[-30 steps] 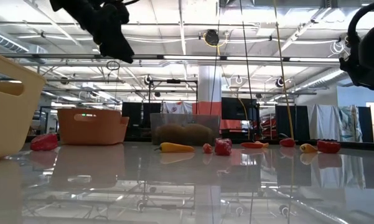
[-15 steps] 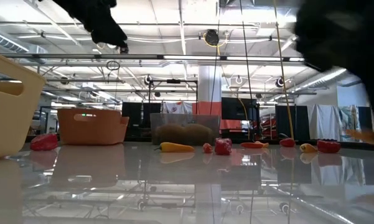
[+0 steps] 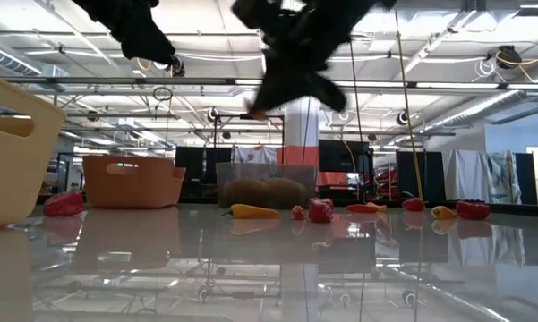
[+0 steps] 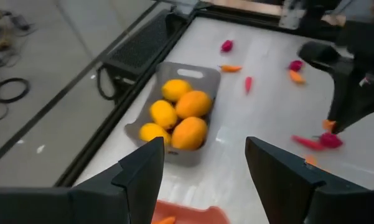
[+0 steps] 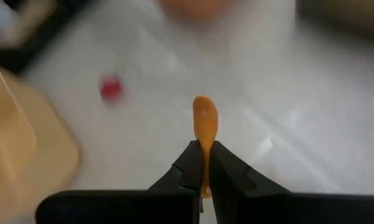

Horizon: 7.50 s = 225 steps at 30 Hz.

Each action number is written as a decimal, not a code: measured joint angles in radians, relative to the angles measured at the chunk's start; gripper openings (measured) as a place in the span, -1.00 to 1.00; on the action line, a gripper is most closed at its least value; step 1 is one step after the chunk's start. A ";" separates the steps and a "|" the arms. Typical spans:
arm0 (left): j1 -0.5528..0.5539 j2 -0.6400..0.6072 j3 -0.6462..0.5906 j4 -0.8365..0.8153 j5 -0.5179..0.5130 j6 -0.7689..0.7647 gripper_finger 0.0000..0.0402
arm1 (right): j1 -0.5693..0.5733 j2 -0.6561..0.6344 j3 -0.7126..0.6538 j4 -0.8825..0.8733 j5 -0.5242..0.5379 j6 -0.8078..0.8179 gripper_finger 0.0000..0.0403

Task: Sort produce into baskets
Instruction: Put the yellow chili pepper into the orange bin

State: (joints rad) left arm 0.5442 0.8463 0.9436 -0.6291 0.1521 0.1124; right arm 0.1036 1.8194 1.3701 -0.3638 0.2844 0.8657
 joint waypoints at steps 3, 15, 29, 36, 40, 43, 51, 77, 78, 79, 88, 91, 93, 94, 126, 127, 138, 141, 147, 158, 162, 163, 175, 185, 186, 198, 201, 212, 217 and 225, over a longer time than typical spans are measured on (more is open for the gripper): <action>0.000 0.000 0.000 -0.039 -0.132 -0.002 0.16 | -0.091 0.013 0.002 0.205 -0.014 -0.148 -0.94; 0.018 0.000 -0.001 -0.213 -0.381 -0.082 0.16 | -0.274 0.304 0.320 0.390 -0.209 -0.385 -0.94; 0.018 -0.003 -0.001 -0.343 -0.371 -0.208 0.16 | -0.294 0.570 0.677 0.293 -0.242 -0.470 -0.78; 0.018 -0.003 -0.001 -0.355 -0.370 -0.212 0.16 | -0.299 0.570 0.679 0.281 -0.264 -0.491 -0.60; 0.018 -0.003 -0.001 -0.353 -0.370 -0.213 0.16 | -0.303 0.570 0.679 0.276 -0.265 -0.490 -0.53; 0.018 -0.003 -0.001 -0.353 -0.370 -0.228 0.16 | -0.315 0.564 0.679 0.246 -0.304 -0.489 -0.49; 0.018 -0.003 -0.001 -0.352 -0.370 -0.238 0.16 | -0.380 0.466 0.715 -0.027 -0.505 -0.492 -0.46; 0.017 -0.003 -0.001 -0.320 -0.378 -0.290 0.16 | -0.660 0.055 0.323 -0.808 -0.327 -0.736 -0.47; 0.017 -0.002 -0.001 -0.320 -0.378 -0.291 0.16 | -0.668 0.030 0.261 -0.782 -0.327 -0.725 -0.47; 0.018 -0.002 -0.001 -0.320 -0.378 -0.291 0.16 | -0.673 0.006 0.202 -0.755 -0.327 -0.708 -0.47; 0.017 -0.002 -0.001 -0.299 -0.377 -0.348 0.16 | -0.696 -0.100 -0.118 -0.460 -0.328 -0.487 -0.47; 0.017 -0.002 -0.001 -0.290 -0.377 -0.371 0.16 | -0.695 -0.096 -0.170 -0.415 -0.329 -0.454 -0.47; 0.017 -0.002 -0.001 -0.291 -0.377 -0.386 0.16 | -0.695 -0.087 -0.200 -0.369 -0.328 -0.434 -0.47; 0.017 -0.002 -0.001 -0.292 -0.377 -0.395 0.16 | -0.695 -0.081 -0.212 -0.357 -0.322 -0.432 -0.47; 0.018 -0.002 -0.001 -0.293 -0.390 -0.414 0.16 | -0.684 -0.068 -0.406 -0.158 -0.231 -0.297 -0.55; 0.017 -0.002 -0.001 -0.293 -0.390 -0.413 0.16 | -0.684 -0.068 -0.406 -0.157 -0.231 -0.297 -0.59; 0.017 -0.002 -0.001 -0.304 -0.390 -0.411 0.16 | -0.684 -0.073 -0.338 -0.191 -0.238 -0.309 -0.91; 0.017 -0.002 -0.001 -0.305 -0.389 -0.411 0.16 | -0.683 -0.096 -0.287 -0.200 -0.238 -0.309 -0.91; 0.016 -0.002 -0.001 -0.317 -0.360 -0.411 0.16 | -0.666 -0.130 -0.159 -0.168 -0.237 -0.308 -0.92; 0.008 -0.003 -0.001 -0.447 -0.326 -0.412 0.16 | -0.474 -0.087 -0.077 0.335 -0.227 -0.206 -0.92; -0.021 -0.003 -0.001 -0.455 -0.319 -0.409 0.16 | -0.416 0.003 -0.077 0.524 -0.228 -0.159 -0.92; -0.028 -0.003 -0.001 -0.457 -0.319 -0.401 0.16 | -0.402 0.027 -0.076 0.573 -0.231 -0.145 -0.92; -0.069 -0.005 -0.001 -0.526 -0.323 -0.334 0.16 | -0.303 0.402 0.406 0.533 -0.234 -0.226 -0.92; -0.069 -0.008 -0.001 -0.626 -0.341 -0.289 0.16 | -0.270 0.598 0.758 0.354 -0.204 -0.337 -0.79; -0.069 -0.011 -0.001 -0.626 -0.341 -0.288 0.16 | -0.266 0.607 0.776 0.341 -0.191 -0.338 -0.76; -0.069 -0.071 -0.001 -0.639 -0.343 -0.280 0.16 | -0.266 0.612 0.797 0.248 -0.173 -0.288 -0.40; -0.069 -0.089 -0.001 -0.639 -0.343 -0.280 0.16 | -0.269 0.589 0.797 0.176 -0.242 -0.276 -0.35; -0.069 -0.128 -0.001 -0.627 -0.326 -0.288 0.16 | -0.258 0.382 0.797 -0.620 -0.313 -0.354 -0.33; -0.069 -0.128 -0.001 -0.536 -0.246 -0.290 0.16 | -0.217 0.315 0.797 -1.039 -0.312 -0.400 -0.33; -0.071 -0.127 -0.066 -0.267 -0.049 -0.318 0.16 | -0.113 0.250 0.727 -1.169 -0.312 -0.628 -0.33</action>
State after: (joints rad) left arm 0.4736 0.7193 0.8780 -0.8960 0.1027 -0.2054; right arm -0.0097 2.0694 2.0969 -1.5326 -0.0271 0.2381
